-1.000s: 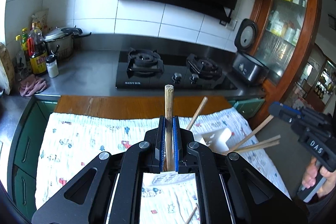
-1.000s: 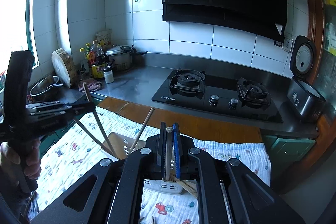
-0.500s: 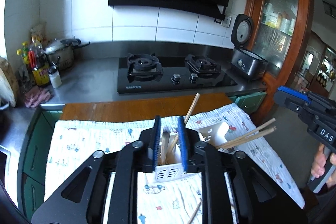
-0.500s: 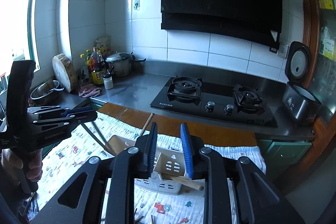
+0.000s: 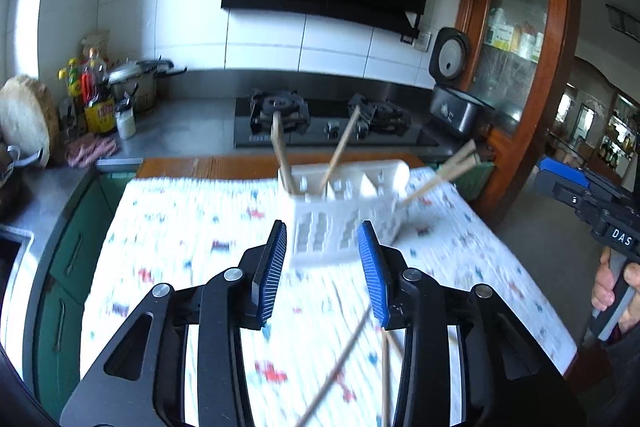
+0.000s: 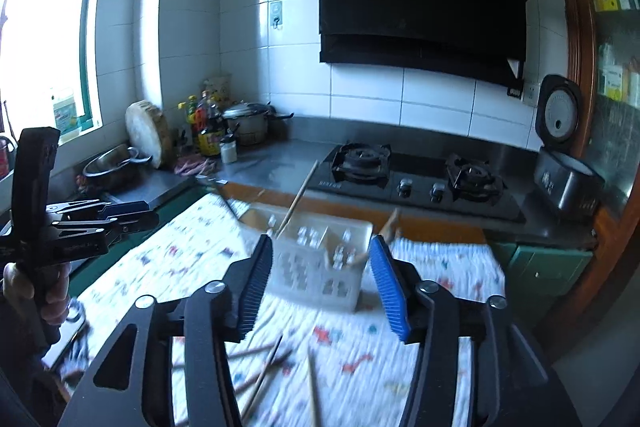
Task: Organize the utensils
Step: 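Move both tools back over the remaining chopsticks on the blanket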
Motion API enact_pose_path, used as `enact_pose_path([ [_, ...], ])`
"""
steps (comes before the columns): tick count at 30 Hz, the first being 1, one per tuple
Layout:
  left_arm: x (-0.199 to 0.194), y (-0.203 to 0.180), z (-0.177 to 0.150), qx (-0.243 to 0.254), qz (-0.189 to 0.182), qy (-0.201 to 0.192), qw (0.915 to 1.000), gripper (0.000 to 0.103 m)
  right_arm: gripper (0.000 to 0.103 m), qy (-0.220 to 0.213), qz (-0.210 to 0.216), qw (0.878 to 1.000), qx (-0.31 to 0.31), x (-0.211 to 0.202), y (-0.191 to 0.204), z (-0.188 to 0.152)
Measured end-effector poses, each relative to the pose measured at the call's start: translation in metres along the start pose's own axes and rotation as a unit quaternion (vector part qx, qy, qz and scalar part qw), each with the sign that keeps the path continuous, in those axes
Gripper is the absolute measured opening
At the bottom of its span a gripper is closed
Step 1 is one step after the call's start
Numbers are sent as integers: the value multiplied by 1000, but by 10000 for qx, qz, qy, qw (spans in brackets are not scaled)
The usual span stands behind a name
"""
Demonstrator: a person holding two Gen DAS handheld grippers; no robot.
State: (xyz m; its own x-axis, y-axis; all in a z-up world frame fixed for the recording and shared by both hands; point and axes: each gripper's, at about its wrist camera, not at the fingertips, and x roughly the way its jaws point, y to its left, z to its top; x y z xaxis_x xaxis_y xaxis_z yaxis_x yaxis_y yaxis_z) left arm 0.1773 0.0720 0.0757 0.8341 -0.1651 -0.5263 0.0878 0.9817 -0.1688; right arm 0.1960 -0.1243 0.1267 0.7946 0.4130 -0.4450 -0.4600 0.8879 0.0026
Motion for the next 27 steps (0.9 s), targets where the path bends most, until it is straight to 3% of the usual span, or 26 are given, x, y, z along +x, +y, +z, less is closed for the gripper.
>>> enact_pose_path([
  [9,-18,6,-86,-239,-20,273,9993,41,54,322,144,9994,-14,-33,11,-97],
  [15,-16,11,-131,-296,38,573,9979,41,54,608,24,9981,-11,-38,13,-151],
  [23,-2,22,-176,-393,228,1033,9936,41,53,961,-7,9953,146,-34,8,-202],
  [27,2,26,-187,-390,297,1172,9919,41,47,1155,-20,9931,210,-28,6,-222],
])
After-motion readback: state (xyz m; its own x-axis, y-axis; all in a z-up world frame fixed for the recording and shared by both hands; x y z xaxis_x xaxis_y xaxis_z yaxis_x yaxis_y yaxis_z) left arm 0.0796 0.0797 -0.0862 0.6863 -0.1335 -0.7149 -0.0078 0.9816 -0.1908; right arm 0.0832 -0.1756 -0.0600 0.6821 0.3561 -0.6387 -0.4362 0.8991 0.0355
